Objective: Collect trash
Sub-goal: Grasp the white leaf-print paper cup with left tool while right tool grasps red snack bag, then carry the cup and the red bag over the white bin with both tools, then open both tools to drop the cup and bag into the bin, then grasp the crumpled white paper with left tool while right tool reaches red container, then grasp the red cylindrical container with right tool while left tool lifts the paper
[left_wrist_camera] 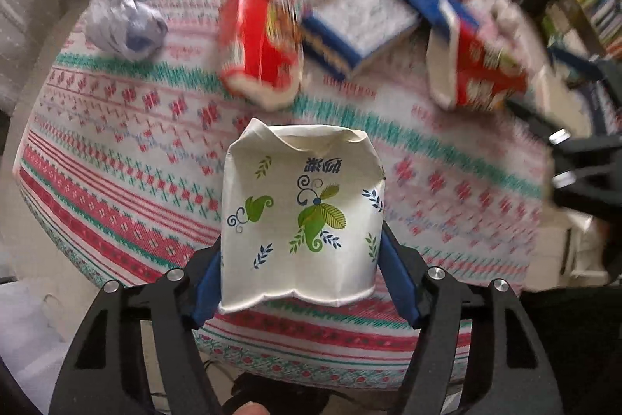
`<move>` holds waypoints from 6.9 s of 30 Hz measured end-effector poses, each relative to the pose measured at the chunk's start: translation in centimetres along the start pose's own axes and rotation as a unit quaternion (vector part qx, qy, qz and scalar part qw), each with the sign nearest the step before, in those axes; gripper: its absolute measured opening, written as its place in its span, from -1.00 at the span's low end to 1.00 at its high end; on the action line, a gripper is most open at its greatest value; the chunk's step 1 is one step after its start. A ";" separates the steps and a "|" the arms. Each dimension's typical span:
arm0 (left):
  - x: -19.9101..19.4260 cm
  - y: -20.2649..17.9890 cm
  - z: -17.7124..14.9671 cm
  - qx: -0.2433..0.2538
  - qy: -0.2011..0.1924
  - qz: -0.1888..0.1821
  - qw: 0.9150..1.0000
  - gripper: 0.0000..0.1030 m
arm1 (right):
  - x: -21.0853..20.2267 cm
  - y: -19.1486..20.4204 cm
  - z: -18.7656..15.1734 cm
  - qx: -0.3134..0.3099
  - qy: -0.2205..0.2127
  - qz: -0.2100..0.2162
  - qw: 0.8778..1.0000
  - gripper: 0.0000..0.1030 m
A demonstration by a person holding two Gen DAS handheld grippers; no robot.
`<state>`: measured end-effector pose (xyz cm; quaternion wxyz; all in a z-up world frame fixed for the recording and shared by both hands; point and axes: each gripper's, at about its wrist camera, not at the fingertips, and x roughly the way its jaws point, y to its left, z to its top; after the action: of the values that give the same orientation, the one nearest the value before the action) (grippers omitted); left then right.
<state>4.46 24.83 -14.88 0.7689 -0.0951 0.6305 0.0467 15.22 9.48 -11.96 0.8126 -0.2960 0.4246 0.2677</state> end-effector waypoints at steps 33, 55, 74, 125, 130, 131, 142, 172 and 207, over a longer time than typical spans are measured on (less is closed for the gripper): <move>-10.1 -1.0 2.6 -0.081 -0.240 -0.040 0.967 0.36 | -8.6 -3.0 0.4 0.217 -0.141 0.097 0.961 -0.56; -7.9 -13.2 4.4 0.003 -0.242 -0.073 0.967 0.38 | -10.8 -12.6 -9.1 0.362 -0.113 0.009 0.925 -0.54; -4.4 -24.4 5.2 0.084 -0.209 -0.126 0.966 0.38 | -11.1 -21.0 -17.9 0.476 -0.071 -0.052 0.875 -0.43; -5.2 -6.5 11.1 -0.053 -0.194 0.044 0.979 0.78 | -9.5 -15.1 -5.1 0.396 -0.086 -0.104 0.908 0.86; -5.6 -0.7 12.9 -0.114 -0.204 0.102 0.967 0.83 | -8.0 -12.4 -3.1 0.372 -0.073 -0.087 0.921 0.86; -5.4 0.6 13.4 -0.125 -0.205 0.124 0.963 0.83 | -7.7 -12.0 -2.7 0.369 -0.070 -0.085 0.923 0.86; 0.0 11.4 14.9 -0.217 -0.128 0.233 0.939 0.83 | -3.4 -5.8 2.3 0.323 -0.051 -0.041 0.944 0.86; -5.5 17.7 11.1 -0.275 -0.181 0.100 0.939 -0.27 | 5.5 13.8 10.0 0.168 0.001 0.045 0.985 0.76; -13.1 3.8 10.2 -0.169 -0.293 0.059 0.939 -0.27 | -7.6 -0.4 6.6 0.287 -0.187 0.051 0.938 -0.29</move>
<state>10.94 31.23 -0.46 0.8880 -0.1683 0.3650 0.2233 15.25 12.46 -2.28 0.9131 0.0268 0.3381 0.2261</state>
